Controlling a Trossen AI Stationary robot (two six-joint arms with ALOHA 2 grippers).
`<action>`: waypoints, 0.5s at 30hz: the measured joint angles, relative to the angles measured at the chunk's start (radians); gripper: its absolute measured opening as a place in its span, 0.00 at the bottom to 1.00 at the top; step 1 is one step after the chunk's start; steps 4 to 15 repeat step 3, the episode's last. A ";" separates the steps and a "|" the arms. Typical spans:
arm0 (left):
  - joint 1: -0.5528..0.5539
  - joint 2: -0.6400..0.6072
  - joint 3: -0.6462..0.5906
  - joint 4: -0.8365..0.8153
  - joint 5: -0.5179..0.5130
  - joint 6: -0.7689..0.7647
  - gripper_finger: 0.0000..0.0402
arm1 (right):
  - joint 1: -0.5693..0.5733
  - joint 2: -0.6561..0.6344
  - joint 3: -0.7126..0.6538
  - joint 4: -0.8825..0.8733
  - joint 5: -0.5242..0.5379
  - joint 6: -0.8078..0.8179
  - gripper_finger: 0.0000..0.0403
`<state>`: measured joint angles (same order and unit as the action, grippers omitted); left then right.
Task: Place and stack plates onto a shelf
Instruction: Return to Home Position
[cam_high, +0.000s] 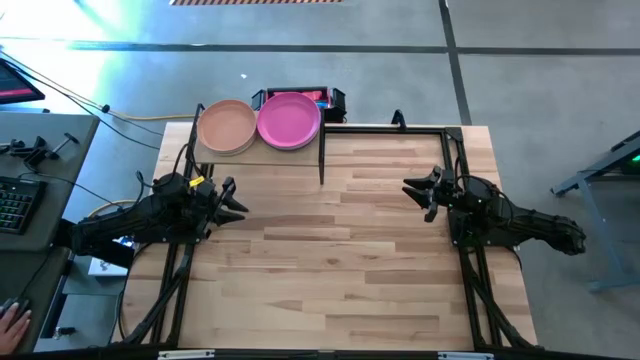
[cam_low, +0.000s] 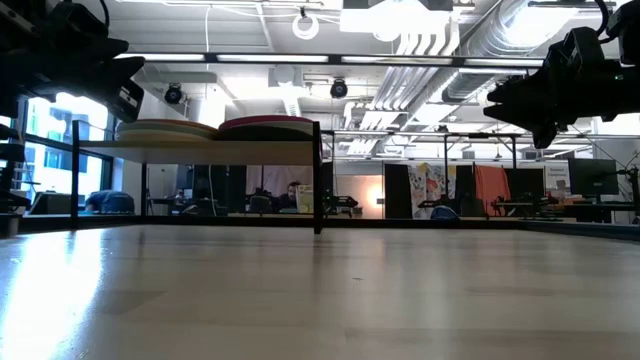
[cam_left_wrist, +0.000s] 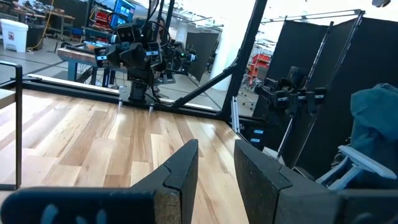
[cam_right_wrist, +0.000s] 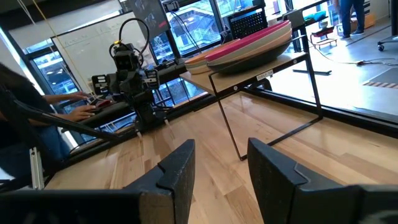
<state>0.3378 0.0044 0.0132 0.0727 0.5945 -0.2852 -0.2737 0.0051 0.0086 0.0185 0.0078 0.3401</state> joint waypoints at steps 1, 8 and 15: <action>0.000 0.000 0.000 0.000 0.000 0.000 0.23 | 0.000 0.000 0.000 0.000 0.000 0.000 0.32; 0.000 0.000 0.000 0.000 0.000 0.000 0.23 | 0.000 0.000 0.000 0.000 0.000 0.000 0.32; 0.000 0.000 0.000 0.000 0.000 0.000 0.23 | 0.000 0.000 0.000 0.000 0.000 0.000 0.32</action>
